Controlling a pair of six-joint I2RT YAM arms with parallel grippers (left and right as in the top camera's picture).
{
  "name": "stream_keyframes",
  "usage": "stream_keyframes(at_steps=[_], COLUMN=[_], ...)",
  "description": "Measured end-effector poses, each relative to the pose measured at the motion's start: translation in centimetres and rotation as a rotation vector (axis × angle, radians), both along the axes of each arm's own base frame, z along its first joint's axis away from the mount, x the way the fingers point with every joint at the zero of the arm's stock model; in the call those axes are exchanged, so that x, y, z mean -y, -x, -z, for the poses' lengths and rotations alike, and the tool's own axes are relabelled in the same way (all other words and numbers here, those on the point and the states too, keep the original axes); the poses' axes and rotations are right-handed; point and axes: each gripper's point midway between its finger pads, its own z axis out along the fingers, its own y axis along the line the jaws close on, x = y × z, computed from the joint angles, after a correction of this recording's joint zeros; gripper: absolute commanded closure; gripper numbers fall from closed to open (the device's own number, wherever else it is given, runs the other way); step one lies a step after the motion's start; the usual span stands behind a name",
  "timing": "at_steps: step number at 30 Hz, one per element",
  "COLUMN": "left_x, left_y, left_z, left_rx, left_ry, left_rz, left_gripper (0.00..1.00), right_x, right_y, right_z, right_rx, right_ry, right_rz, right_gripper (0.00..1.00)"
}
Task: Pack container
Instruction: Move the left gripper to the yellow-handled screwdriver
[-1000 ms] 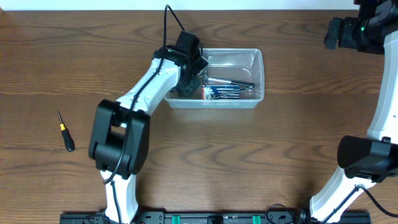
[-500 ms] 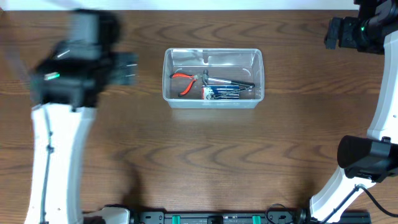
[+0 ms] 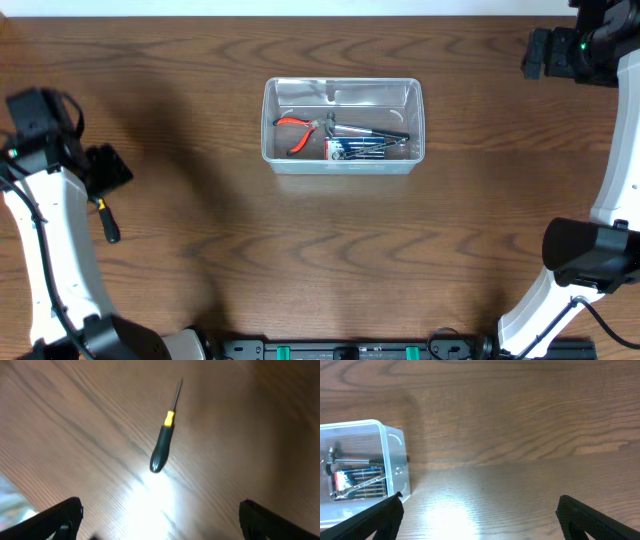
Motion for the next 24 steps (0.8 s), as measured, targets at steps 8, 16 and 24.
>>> stream_keyframes(at_steps=[8, 16, 24], left_x=[-1.7, -2.2, -2.7], left_y=[2.3, 1.3, 0.2], left_z=[7.2, 11.1, 13.5], left_rx=[-0.049, -0.070, -0.083], left_ry=[0.101, 0.211, 0.221], left_rz=[-0.046, 0.028, 0.098], left_gripper=[0.02, 0.02, 0.02], right_x=[0.0, 0.0, -0.1], right_y=[0.2, 0.3, 0.7], right_z=[0.1, 0.1, 0.3], right_rx=[-0.010, -0.012, -0.031], right_ry=[0.002, 0.006, 0.003], right_rz=[-0.008, -0.017, -0.019], right_gripper=[0.01, 0.01, 0.01])
